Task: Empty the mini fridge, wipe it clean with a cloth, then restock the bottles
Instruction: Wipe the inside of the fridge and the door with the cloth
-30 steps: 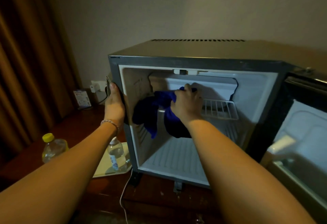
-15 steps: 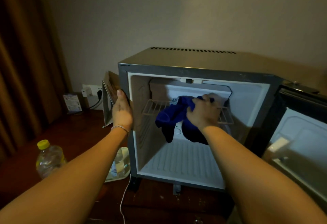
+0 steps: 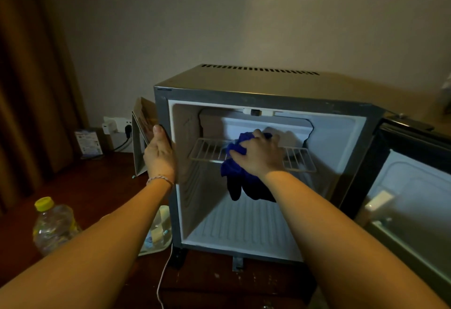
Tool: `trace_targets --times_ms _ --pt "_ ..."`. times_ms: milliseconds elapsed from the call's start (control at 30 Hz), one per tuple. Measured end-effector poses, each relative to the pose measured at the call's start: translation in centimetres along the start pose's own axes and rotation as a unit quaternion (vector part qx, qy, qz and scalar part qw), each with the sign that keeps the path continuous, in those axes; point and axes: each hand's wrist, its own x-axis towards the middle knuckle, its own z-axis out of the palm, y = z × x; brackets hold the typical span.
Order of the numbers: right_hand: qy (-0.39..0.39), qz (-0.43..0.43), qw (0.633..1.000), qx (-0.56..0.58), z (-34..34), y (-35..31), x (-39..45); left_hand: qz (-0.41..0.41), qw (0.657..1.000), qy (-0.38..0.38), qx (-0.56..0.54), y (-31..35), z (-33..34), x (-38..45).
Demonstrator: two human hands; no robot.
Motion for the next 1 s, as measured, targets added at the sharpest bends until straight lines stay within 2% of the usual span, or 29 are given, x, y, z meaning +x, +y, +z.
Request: trace_targets --times_ms 100,200,300,567,800,1000 --pt "0.08 0.024 0.996 0.024 0.0 -0.1 0.1 -0.009 1.0 -0.006 0.005 -0.6 0.0 0.3" --pt "0.198 -0.015 0.978 0.062 -0.9 -1.4 1.7 -0.009 1.0 -0.005 0.011 -0.8 0.0 0.4" --pt "0.235 -0.044 0.965 0.112 -0.7 -2.4 3.2 -0.003 1.0 -0.002 0.012 -0.9 0.0 0.4" --pt "0.378 -0.137 0.914 0.047 1.4 -6.4 6.1 0.056 0.998 0.017 0.017 -1.6 0.1 0.3" --pt "0.323 -0.141 0.934 -0.066 2.9 -6.9 8.1 0.137 0.99 0.025 0.027 -2.9 0.2 0.9" --pt "0.215 -0.168 0.958 -0.089 2.2 -5.6 7.2 0.205 0.978 0.038 0.011 -4.3 0.8 1.2"
